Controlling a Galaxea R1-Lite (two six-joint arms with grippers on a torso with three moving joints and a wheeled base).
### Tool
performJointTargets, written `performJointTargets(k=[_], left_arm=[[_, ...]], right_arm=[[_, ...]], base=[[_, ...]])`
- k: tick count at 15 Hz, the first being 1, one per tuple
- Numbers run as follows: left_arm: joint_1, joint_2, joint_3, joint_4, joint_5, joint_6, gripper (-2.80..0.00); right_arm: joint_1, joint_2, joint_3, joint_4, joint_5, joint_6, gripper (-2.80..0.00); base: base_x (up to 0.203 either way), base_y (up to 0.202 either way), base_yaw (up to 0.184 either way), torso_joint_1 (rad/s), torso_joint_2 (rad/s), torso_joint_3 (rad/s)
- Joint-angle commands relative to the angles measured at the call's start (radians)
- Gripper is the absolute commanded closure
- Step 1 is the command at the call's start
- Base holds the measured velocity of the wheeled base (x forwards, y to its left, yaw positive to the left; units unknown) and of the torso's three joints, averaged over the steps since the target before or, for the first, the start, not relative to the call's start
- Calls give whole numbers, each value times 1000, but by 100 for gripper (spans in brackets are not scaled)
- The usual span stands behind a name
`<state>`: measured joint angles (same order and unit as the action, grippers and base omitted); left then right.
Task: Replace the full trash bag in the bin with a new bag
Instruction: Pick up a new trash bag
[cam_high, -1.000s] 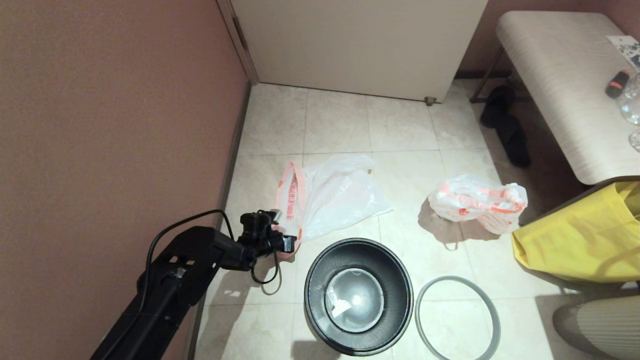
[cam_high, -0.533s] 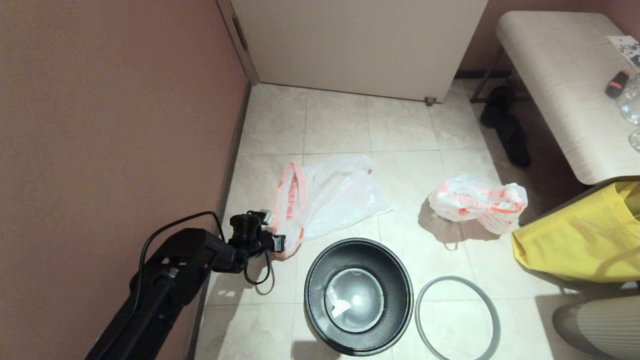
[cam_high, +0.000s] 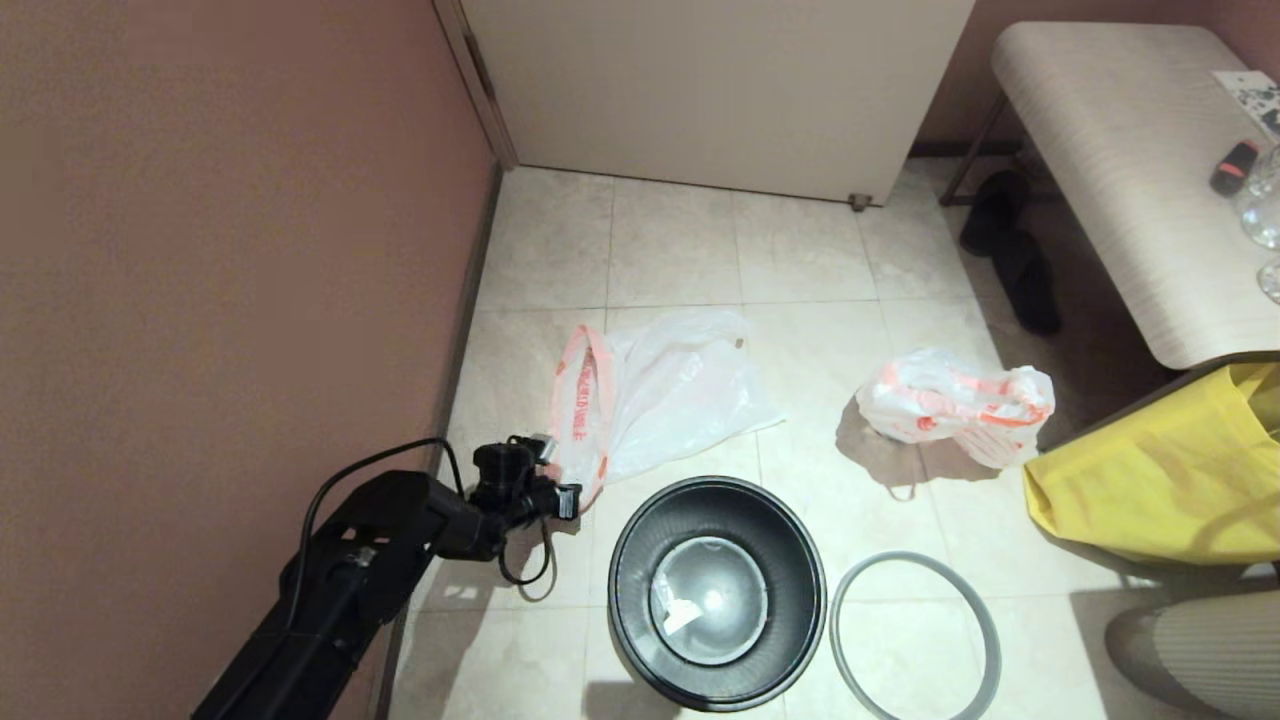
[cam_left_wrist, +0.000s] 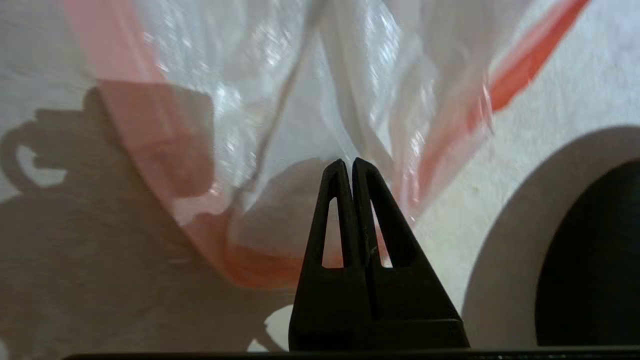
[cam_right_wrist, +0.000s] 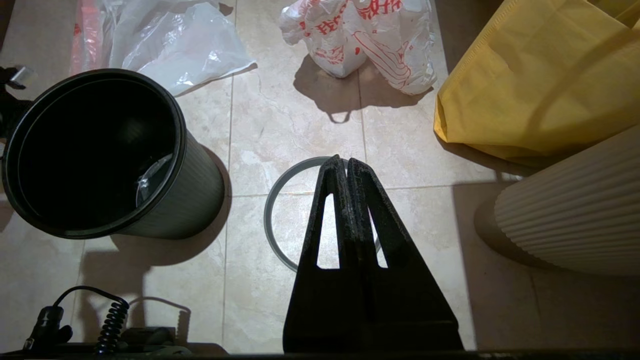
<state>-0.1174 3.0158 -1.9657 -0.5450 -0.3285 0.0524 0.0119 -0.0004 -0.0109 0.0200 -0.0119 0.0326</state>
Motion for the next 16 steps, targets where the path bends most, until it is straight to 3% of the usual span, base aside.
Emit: performJointTargets(k=[1,4,6,8,12,16], left_arm=[[-6,12,-2,19,-1,20,0],[-14,26,-2,91,5,88,0],[-20,32,-1,104,10,91,0],[-20,39,-1,190,34,173,0],[-15,43,-1,288,108,266,0],[-17,17,4,353,170,279,0]], right_arm=[[0,2,0,0,0,1,0],[0,2,0,0,0,1,0],[0,1,0,0,0,0,0],[0,2,0,0,0,0,0],[0,1,0,0,0,1,0],[0,0,0,0,0,1,0]], base=[[0,0,0,0,0,0],[0,0,0,0,0,0],[0,0,0,0,0,0],[0,0,0,0,0,0],[0,0,0,0,0,0],[0,0,0,0,0,0]])
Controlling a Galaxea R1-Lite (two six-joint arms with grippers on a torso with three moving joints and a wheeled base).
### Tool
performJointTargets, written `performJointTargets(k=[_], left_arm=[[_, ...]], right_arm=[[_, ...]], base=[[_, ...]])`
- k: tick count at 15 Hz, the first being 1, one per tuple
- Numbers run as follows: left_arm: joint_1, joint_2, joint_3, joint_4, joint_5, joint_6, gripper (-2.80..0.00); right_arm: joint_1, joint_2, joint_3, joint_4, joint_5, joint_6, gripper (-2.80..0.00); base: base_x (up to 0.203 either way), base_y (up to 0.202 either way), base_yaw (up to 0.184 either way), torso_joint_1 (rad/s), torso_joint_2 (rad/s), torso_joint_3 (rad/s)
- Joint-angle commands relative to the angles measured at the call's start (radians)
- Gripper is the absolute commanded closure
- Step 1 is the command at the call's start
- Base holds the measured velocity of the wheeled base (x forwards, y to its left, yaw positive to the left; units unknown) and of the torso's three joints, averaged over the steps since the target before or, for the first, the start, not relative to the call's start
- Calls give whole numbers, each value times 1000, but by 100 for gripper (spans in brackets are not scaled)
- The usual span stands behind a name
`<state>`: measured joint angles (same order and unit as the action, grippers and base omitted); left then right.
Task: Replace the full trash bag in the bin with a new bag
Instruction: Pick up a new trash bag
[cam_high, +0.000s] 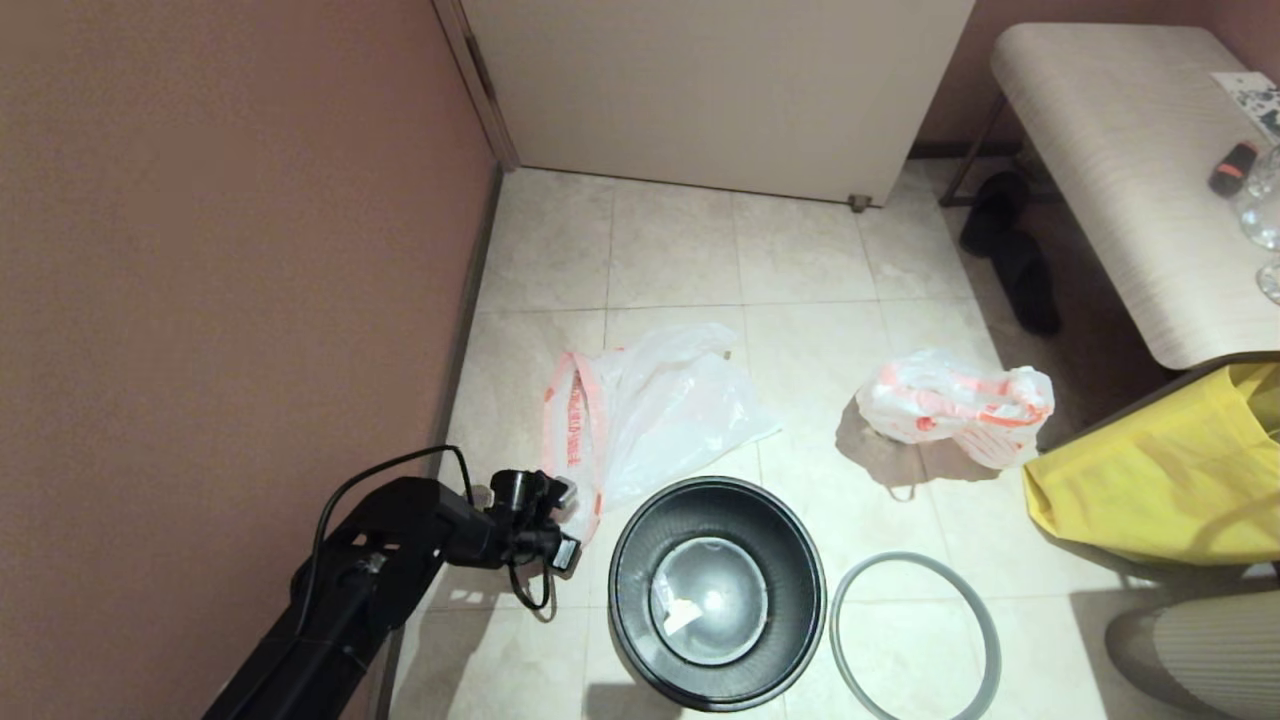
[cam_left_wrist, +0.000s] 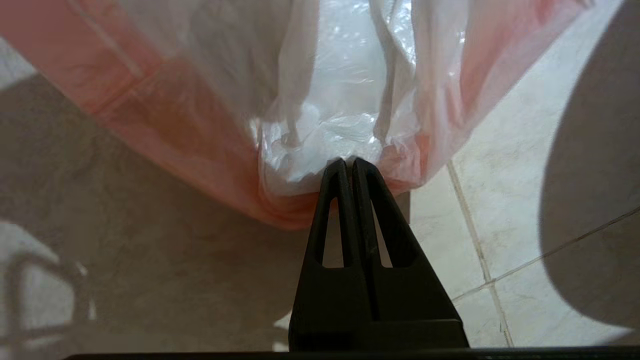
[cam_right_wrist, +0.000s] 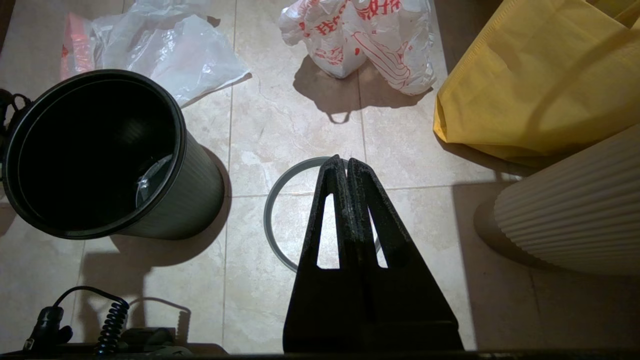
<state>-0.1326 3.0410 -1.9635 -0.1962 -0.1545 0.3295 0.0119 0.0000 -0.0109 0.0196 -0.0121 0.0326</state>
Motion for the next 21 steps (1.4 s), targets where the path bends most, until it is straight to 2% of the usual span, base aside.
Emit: performJointTargets(k=[1,3,6,8,10,11,12,13,15,17,18,19,21], left_arm=[[-4,-29,5,69,16,2,0],[-7,-52,6,190,88,2,0],[-5,-91,17,217,87,-6,0],[-3,-150,61,321,85,-9,0],[5,-232,115,354,46,-22,0],[10,-270,136,340,1,-56,0],[9,-301,147,309,-33,-125,0],[-1,-326,151,253,-53,-204,0],[-33,-335,146,127,-61,-323,0],[-71,-340,160,101,-55,-388,0],[-74,-346,183,97,-49,-388,0],[-76,-363,228,93,-43,-388,-280],[-82,-402,295,88,-3,-395,-280]], right_arm=[[0,2,0,0,0,1,0],[0,1,0,0,0,0,0],[0,0,0,0,0,1,0],[0,1,0,0,0,1,0],[0,2,0,0,0,1,0],[0,0,0,0,0,0,0],[0,0,0,0,0,1,0],[0,1,0,0,0,0,0],[0,0,0,0,0,1,0],[0,1,0,0,0,0,0],[0,1,0,0,0,0,0],[0,2,0,0,0,1,0],[0,1,0,0,0,1,0]], base=[[0,0,0,0,0,0],[0,0,0,0,0,0],[0,0,0,0,0,0],[0,0,0,0,0,0],[0,0,0,0,0,0],[0,0,0,0,0,0],[0,0,0,0,0,0],[0,0,0,0,0,0],[0,0,0,0,0,0],[0,0,0,0,0,0],[0,0,0,0,0,0],[0,0,0,0,0,0],[0,0,0,0,0,0]])
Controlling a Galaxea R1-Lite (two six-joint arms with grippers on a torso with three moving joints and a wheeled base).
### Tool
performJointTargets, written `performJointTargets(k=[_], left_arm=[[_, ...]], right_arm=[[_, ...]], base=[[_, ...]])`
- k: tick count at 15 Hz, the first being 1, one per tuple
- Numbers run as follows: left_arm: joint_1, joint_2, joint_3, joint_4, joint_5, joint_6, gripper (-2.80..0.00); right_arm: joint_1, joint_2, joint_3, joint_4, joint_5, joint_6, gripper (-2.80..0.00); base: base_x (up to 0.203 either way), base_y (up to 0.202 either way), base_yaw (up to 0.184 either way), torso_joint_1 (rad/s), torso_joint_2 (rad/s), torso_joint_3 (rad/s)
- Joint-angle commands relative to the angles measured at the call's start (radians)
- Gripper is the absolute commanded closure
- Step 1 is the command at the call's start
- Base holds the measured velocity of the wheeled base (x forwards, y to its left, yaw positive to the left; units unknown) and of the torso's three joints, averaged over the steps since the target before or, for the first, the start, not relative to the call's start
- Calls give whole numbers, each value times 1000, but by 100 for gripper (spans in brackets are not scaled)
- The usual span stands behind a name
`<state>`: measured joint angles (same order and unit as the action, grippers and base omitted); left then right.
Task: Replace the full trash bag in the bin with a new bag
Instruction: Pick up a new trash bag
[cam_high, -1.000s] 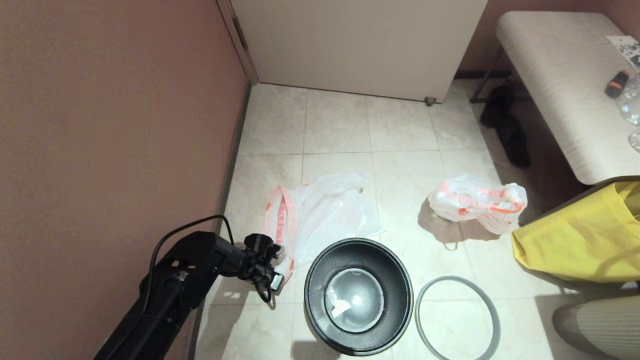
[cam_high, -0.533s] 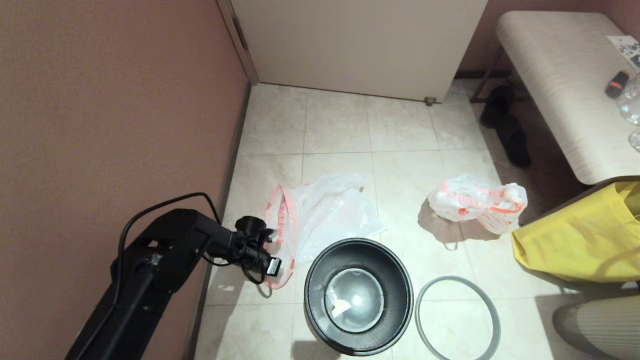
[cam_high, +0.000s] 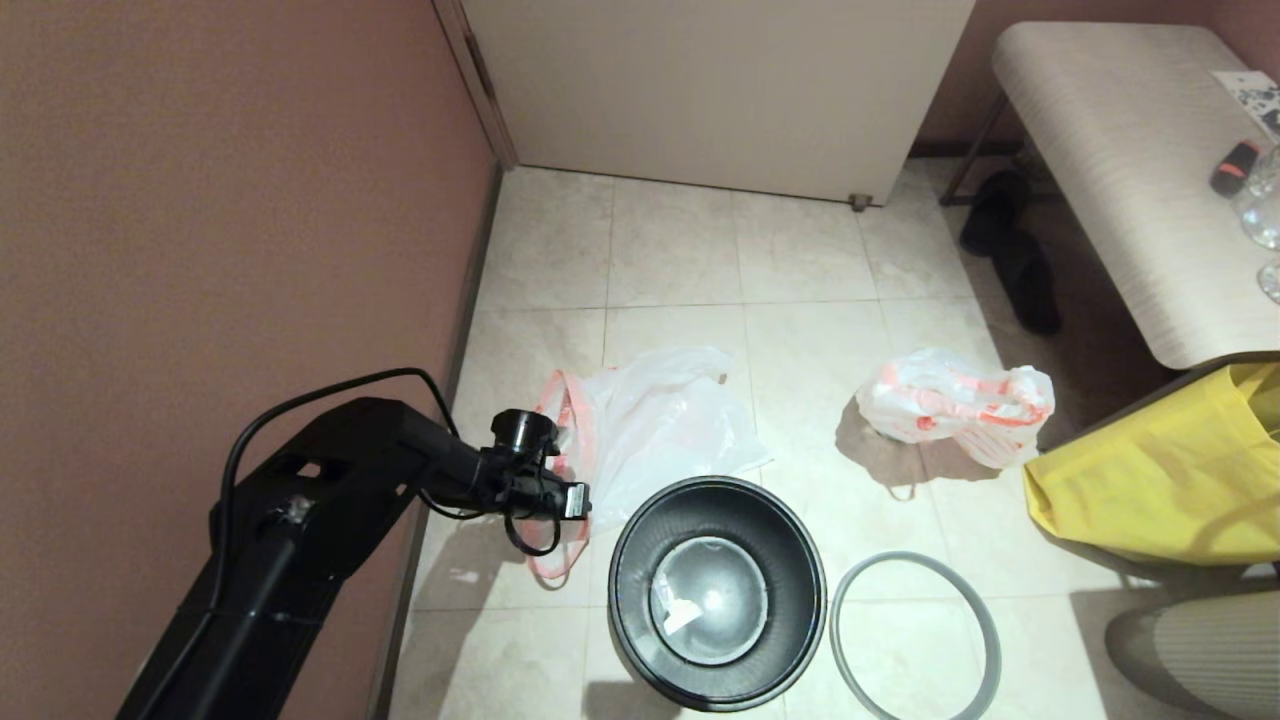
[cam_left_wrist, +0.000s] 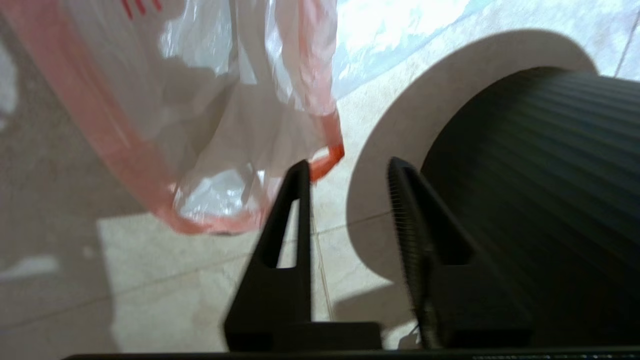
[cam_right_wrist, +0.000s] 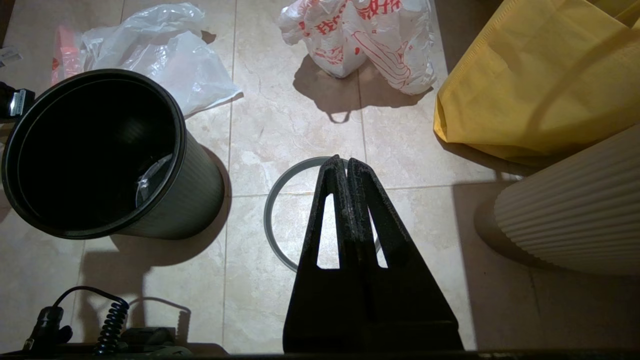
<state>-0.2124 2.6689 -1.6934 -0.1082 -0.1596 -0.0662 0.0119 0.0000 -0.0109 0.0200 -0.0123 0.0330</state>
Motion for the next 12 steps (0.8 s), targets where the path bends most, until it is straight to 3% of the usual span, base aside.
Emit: performJointTargets(k=[1,4,7,12], left_arm=[[-6,-30,30,-10,54,-9,-280],[-12,20,-47,-94,94,-21,-280],[-21,170,-228,-161,143,-16,-280],[-24,281,-264,-239,79,98,-280]], right_arm=[[0,0,0,0,0,-1,0],[0,1,0,0,0,0,0],[0,2,0,0,0,0,0],[0,0,0,0,0,0,0]], base=[[0,0,0,0,0,0],[0,0,0,0,0,0],[0,0,0,0,0,0],[0,0,0,0,0,0]])
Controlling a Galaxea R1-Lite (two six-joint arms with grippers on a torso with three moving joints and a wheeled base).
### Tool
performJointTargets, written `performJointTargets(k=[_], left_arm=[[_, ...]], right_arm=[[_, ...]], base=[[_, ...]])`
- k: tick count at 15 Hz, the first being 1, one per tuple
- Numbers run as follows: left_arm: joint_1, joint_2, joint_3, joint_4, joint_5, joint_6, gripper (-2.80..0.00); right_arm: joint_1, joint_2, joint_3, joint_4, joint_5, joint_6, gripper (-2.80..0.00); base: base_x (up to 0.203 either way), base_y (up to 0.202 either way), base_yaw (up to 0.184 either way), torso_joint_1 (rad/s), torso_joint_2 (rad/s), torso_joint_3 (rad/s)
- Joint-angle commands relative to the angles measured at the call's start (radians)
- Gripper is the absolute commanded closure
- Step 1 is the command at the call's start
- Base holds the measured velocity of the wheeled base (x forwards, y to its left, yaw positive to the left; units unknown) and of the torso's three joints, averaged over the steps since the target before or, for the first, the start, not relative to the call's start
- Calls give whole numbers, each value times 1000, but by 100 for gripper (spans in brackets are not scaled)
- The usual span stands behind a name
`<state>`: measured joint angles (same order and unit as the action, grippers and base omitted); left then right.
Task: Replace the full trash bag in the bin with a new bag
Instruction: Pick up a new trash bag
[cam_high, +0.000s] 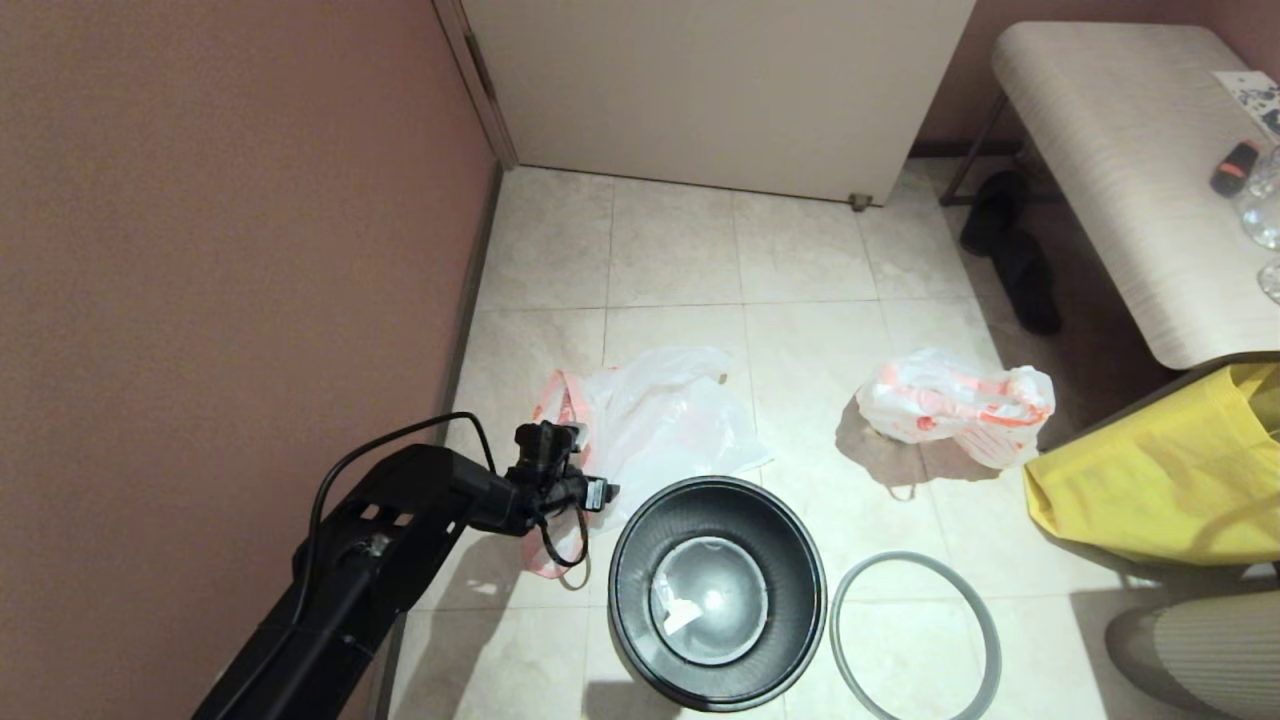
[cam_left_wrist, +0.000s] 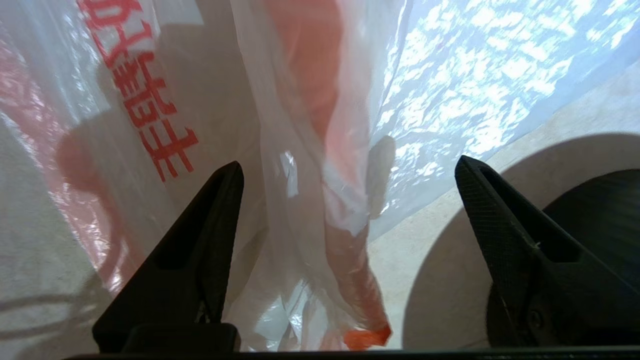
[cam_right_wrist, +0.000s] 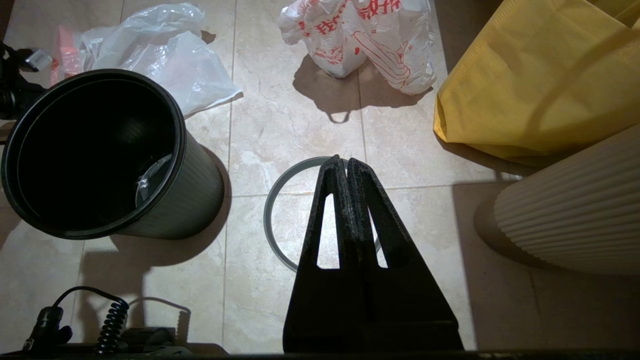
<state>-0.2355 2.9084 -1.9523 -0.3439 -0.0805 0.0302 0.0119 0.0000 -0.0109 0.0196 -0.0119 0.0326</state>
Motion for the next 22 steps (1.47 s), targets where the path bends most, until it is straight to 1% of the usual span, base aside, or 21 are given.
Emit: performJointTargets(k=[1,2,3,6,9,10,12,13,14,15,17,20,22], left_arm=[[-1,58,-6,-26,-10,6,-280],[-1,74,-7,-40,-14,21,-105],[0,83,-8,-47,-16,59,0],[1,87,-8,-50,-39,73,0],[6,94,-7,-79,-39,73,0],[10,92,-7,-94,-40,71,0],[30,92,-5,-174,-42,64,0],[33,74,13,-202,-29,39,0],[33,37,48,-219,-8,0,0],[32,-19,119,-236,7,-41,0],[31,-184,324,-284,20,-100,0],[27,-485,637,-343,37,-151,0],[22,-693,818,-368,41,-179,0]], right_arm=[[0,2,0,0,0,1,0],[0,1,0,0,0,0,0],[0,0,0,0,0,0,0],[0,1,0,0,0,0,0],[0,0,0,0,0,0,0],[0,1,0,0,0,0,0],[0,1,0,0,0,1,0],[0,1,0,0,0,0,0],[0,1,0,0,0,1,0],[0,0,0,0,0,1,0],[0,1,0,0,0,1,0],[0,0,0,0,0,1,0],[0,0,0,0,0,1,0]], base=[[0,0,0,0,0,0],[0,0,0,0,0,0],[0,0,0,0,0,0],[0,0,0,0,0,0],[0,0,0,0,0,0],[0,0,0,0,0,0],[0,0,0,0,0,0],[0,0,0,0,0,0],[0,0,0,0,0,0],[0,0,0,0,0,0],[0,0,0,0,0,0],[0,0,0,0,0,0],[0,0,0,0,0,0]])
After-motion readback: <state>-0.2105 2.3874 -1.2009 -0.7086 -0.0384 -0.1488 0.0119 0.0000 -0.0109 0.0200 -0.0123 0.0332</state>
